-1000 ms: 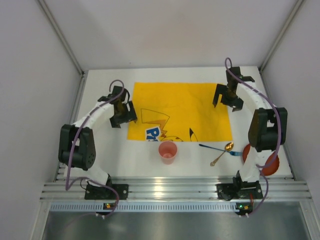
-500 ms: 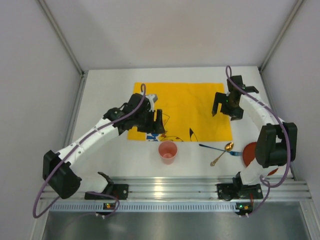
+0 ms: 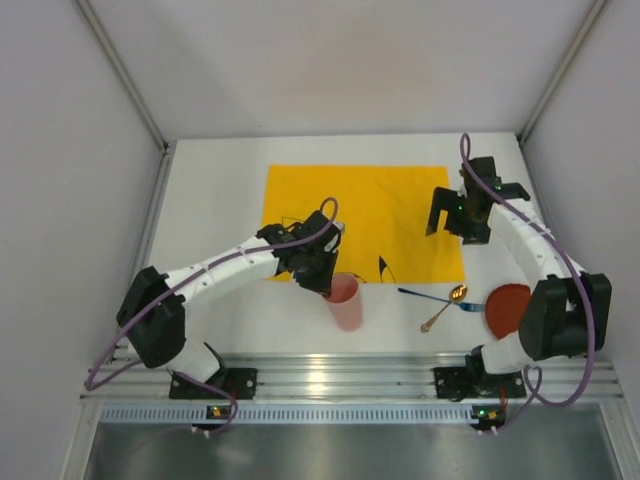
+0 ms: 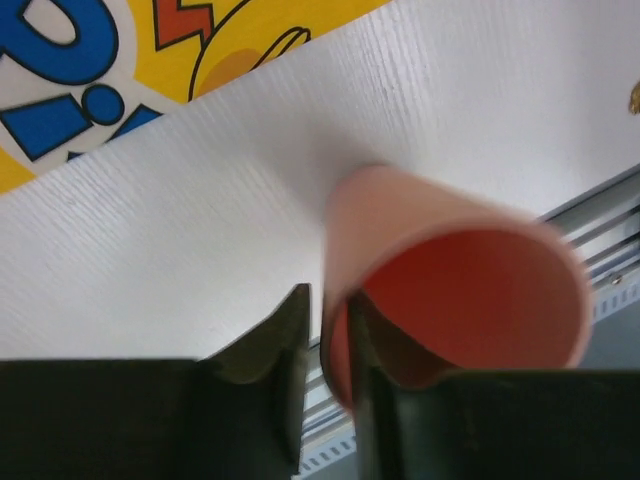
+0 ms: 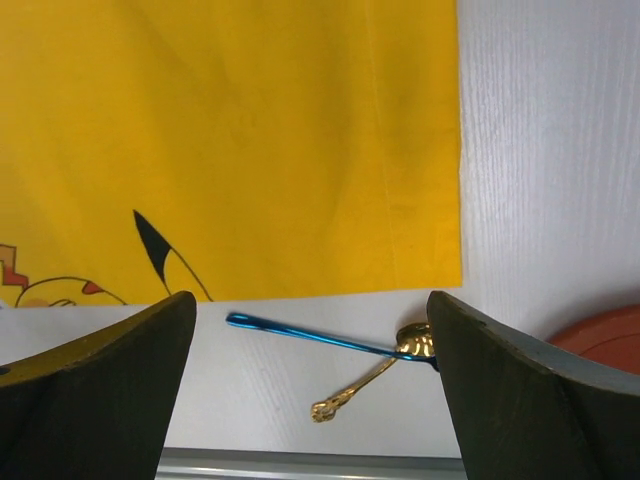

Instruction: Set the dinner table for one person

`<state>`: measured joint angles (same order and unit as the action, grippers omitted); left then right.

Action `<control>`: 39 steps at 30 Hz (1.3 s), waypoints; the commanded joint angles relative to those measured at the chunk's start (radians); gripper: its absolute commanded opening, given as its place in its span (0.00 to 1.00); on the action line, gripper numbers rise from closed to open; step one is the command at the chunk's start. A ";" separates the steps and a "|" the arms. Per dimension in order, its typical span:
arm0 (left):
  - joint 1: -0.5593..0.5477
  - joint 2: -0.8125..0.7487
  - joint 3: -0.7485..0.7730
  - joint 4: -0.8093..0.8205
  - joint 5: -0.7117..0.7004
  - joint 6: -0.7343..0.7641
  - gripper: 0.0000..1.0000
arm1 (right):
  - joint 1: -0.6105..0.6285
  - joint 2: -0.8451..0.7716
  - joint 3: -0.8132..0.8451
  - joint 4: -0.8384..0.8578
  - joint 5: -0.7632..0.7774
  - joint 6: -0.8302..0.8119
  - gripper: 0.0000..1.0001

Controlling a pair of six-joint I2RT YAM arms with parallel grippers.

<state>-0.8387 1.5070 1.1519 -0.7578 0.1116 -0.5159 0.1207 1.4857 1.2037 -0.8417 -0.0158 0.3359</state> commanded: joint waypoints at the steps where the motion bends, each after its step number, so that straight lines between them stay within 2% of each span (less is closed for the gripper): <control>1: -0.010 0.038 0.048 -0.006 -0.043 -0.010 0.14 | 0.014 -0.097 0.013 -0.007 -0.087 0.015 1.00; 2: -0.011 0.048 0.061 -0.006 -0.052 -0.009 0.05 | 0.022 -0.128 0.028 -0.005 -0.110 0.020 1.00; 3: -0.011 0.059 0.083 -0.008 -0.061 -0.009 0.00 | 0.054 -0.143 0.036 0.003 -0.143 0.018 1.00; 4: -0.010 0.085 0.136 -0.011 -0.064 -0.006 0.00 | 0.080 -0.160 0.042 0.044 -0.245 0.006 1.00; 5: -0.010 0.100 0.170 -0.014 -0.069 0.000 0.00 | 0.165 -0.182 0.080 0.052 -0.262 -0.007 1.00; 7: -0.010 0.146 0.292 -0.035 -0.078 0.016 0.00 | 0.261 -0.183 0.134 0.038 -0.228 -0.024 1.00; 8: -0.010 0.253 0.419 -0.084 -0.084 0.036 0.00 | 0.354 -0.141 0.222 0.015 -0.193 -0.028 1.00; 13: -0.011 0.334 0.569 -0.144 -0.102 0.056 0.00 | 0.393 -0.097 0.240 -0.003 -0.158 -0.003 0.98; 18: -0.010 0.357 0.623 -0.172 -0.173 0.056 0.00 | 0.398 -0.077 0.201 -0.030 -0.113 0.000 0.86; 23: -0.010 0.346 0.612 -0.176 -0.201 0.057 0.00 | 0.396 -0.105 0.194 -0.050 -0.038 0.011 0.83; 29: -0.005 0.323 0.594 -0.173 -0.228 0.043 0.00 | 0.385 -0.194 0.125 0.064 -0.039 0.061 0.83; 34: 0.004 0.308 0.597 -0.146 -0.224 0.001 0.00 | 0.396 -0.124 0.088 0.087 -0.102 0.107 0.76; 39: 0.004 0.305 0.615 -0.130 -0.228 -0.047 0.00 | 0.422 -0.062 0.054 0.101 -0.079 0.132 0.64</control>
<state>-0.8375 1.8675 1.7306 -0.9134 -0.1001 -0.5175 0.5205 1.3941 1.2686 -0.7807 -0.0982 0.4389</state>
